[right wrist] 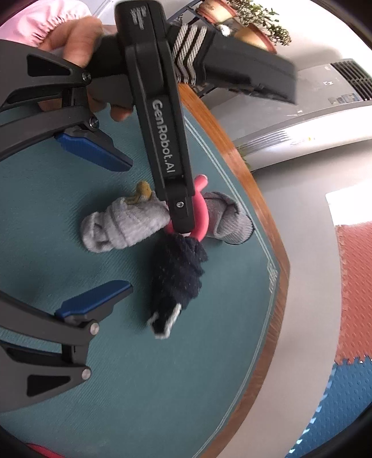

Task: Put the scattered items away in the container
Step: 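Grasp the grey sock with the right tool while the left tool grasps the pink rope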

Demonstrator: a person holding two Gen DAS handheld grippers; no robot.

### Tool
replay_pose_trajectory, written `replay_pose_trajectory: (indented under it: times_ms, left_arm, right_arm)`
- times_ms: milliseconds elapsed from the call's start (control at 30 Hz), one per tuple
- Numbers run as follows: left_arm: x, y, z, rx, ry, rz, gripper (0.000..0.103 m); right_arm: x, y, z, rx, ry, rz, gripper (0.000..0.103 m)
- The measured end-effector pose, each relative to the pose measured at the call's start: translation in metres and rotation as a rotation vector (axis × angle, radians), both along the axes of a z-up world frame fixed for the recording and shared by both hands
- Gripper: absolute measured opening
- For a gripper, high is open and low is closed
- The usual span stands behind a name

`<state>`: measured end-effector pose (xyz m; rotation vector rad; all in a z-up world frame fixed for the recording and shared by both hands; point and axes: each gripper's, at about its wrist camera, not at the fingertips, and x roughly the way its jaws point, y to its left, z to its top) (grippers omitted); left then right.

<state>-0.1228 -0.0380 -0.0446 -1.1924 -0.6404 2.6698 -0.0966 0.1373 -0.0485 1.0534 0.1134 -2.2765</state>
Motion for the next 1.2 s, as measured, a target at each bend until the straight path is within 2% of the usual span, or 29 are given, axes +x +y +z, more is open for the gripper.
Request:
replay_pose_trajectory:
  times_ms: [167, 233, 300, 367, 733, 1200]
  left_arm:
    - [0.000, -0.001, -0.001, 0.007, -0.004, 0.008, 0.055]
    - [0.001, -0.001, -0.001, 0.011, -0.005, 0.012, 0.055]
    - [0.001, 0.000, -0.001, 0.008, -0.004, 0.017, 0.055]
    - [0.001, 0.000, -0.001, 0.002, -0.003, 0.020, 0.054]
    - [0.007, -0.004, 0.004, 0.034, 0.003, 0.032, 0.053]
    - [0.029, 0.027, 0.026, 0.017, 0.069, -0.044, 0.051]
  right_arm:
    - [-0.008, -0.007, -0.009, 0.004, -0.037, 0.010, 0.081]
    - [-0.008, -0.009, -0.009, 0.007, -0.038, 0.016, 0.078]
    - [-0.006, -0.011, -0.009, 0.017, -0.039, 0.024, 0.047]
    - [-0.003, -0.012, -0.009, 0.028, -0.031, 0.023, 0.040]
    - [0.029, 0.017, 0.000, -0.015, 0.000, -0.041, 0.038]
    - [0.061, 0.129, 0.056, -0.144, 0.147, -0.291, 0.038]
